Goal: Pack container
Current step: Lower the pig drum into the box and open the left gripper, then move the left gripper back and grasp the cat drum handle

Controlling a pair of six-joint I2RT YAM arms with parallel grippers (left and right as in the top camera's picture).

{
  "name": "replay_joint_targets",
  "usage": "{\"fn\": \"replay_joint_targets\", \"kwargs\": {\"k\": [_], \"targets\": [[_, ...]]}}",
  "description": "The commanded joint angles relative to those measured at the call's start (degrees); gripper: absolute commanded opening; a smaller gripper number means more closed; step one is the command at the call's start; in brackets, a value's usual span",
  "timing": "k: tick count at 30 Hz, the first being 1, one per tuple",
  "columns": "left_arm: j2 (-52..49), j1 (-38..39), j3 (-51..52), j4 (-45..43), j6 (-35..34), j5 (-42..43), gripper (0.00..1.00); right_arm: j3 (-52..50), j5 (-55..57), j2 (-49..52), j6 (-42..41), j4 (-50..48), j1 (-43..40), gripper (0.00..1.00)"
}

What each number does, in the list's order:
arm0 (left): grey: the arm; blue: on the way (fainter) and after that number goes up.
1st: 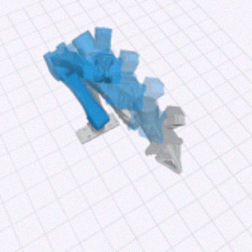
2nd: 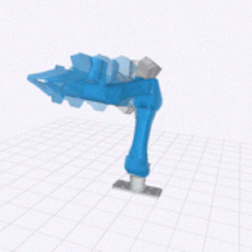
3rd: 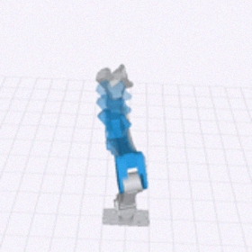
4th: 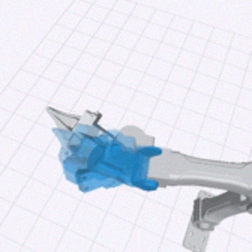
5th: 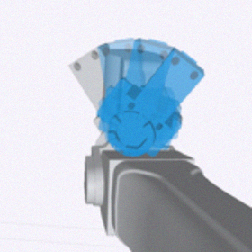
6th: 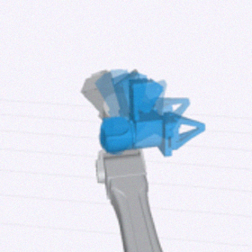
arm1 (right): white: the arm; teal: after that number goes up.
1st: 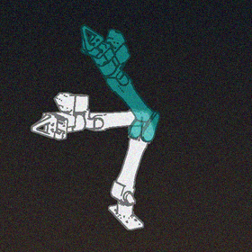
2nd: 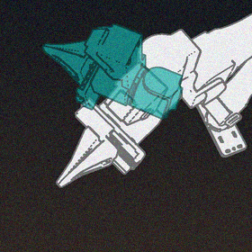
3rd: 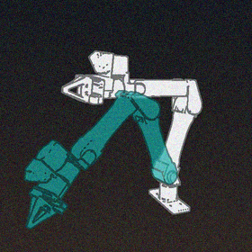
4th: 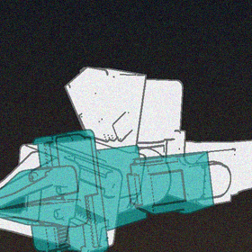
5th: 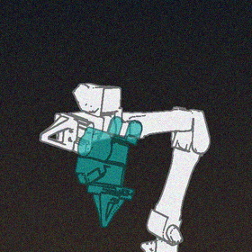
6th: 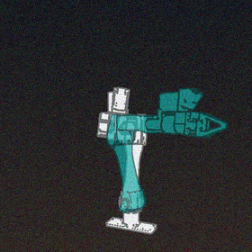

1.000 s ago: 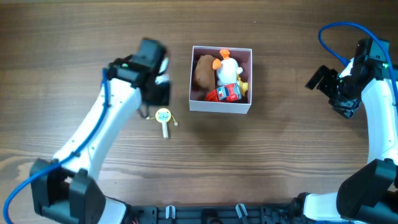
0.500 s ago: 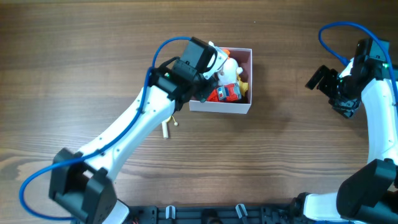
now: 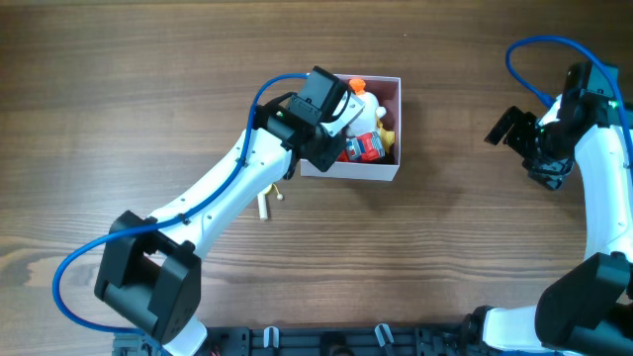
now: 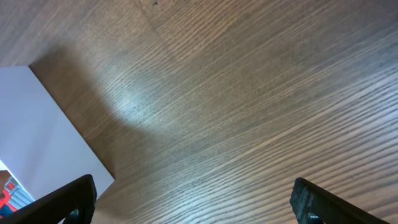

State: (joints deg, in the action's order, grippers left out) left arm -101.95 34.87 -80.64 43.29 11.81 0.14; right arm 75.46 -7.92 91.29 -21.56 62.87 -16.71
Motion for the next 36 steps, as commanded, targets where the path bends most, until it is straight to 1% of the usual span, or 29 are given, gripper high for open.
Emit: {"fn": "replay_joint_targets", "kwargs": {"k": [1, 2, 3, 4, 5, 6, 7, 9, 10, 11, 12, 14, 15, 18, 20, 22, 28, 31, 36], "targets": [[2.9, -0.2, -0.4, 3.0, -2.2, -1.3, 0.45, -0.2, -0.7, 0.3, 0.6, 0.5, 0.0, 1.00], [3.9, -0.2, -0.4, 4.5, -2.2, -1.3, 0.46, -0.2, -0.7, 0.3, 0.6, 0.6, 0.0, 1.00], [5.0, -0.2, -0.4, 6.3, -2.2, -1.3, 0.41, -0.2, -0.7, 0.3, 0.6, 0.7, 0.0, 1.00], [6.5, -0.3, -0.4, 9.0, -2.2, -1.8, 0.30, -0.2, -0.7, 0.3, 0.6, 0.7, 0.0, 1.00], [7.5, -0.5, -0.4, 11.3, -2.4, -1.7, 0.24, -0.2, -0.7, 0.3, 0.6, 0.7, 0.0, 1.00], [8.4, -1.0, -0.4, 13.6, -4.8, -2.0, 0.24, -0.2, -0.7, 0.3, 0.6, 0.7, 0.0, 1.00], [8.9, -1.6, -0.4, 15.7, -8.4, -2.2, 0.24, -0.2, -0.7, 0.3, 0.5, 0.7, 0.0, 1.00], [9.0, -3.1, -0.3, 19.4, -15.4, -2.2, 0.27, -0.2, -0.7, 0.3, 0.5, 0.6, 0.0, 1.00], [9.0, -3.8, 0.0, 20.7, -18.3, -2.2, 0.32, -0.2, -0.7, 0.3, 0.5, 0.6, 0.0, 1.00], [8.7, -5.0, 1.1, 21.8, -22.8, -2.2, 0.36, -0.2, -0.7, 0.3, 0.5, 0.6, 0.0, 1.00], [8.6, -5.9, 2.9, 22.0, -26.9, -2.2, 0.37, -0.2, -0.7, 0.3, 0.5, 0.6, 0.0, 1.00], [8.4, -7.3, 6.9, 20.2, -31.7, -2.2, 0.38, -0.2, -0.7, 0.3, 0.6, 0.6, 0.0, 0.99], [8.4, -7.9, 9.4, 18.4, -33.4, -2.2, 0.41, -0.2, -0.7, 0.3, 0.6, 0.6, 0.0, 1.00], [8.3, -9.1, 16.3, 12.0, -36.6, -2.2, 0.47, -0.2, -0.7, 0.3, 0.5, 0.7, 0.0, 1.00], [8.3, -10.0, 21.2, 6.8, -38.1, -2.2, 0.49, -0.2, -0.7, 0.3, 0.5, 0.8, 0.0, 1.00], [8.3, -10.8, 24.4, 3.0, -38.9, -2.0, 0.49, -0.2, -0.8, 0.3, 0.5, 0.8, 0.0, 1.00], [8.2, -11.5, 28.4, -2.8, -39.1, -2.8, 0.47, -0.2, -0.8, 0.3, 0.4, 0.9, 0.0, 1.00], [7.9, -11.5, 30.1, -6.0, -39.1, -2.8, 0.43, -0.2, -0.8, 0.3, 0.4, 0.9, 0.0, 0.99], [4.8, -11.5, 30.9, -7.8, -39.1, -2.8, 0.41, -0.2, -0.8, 0.3, 0.5, 1.0, 0.0, 1.00]]}}
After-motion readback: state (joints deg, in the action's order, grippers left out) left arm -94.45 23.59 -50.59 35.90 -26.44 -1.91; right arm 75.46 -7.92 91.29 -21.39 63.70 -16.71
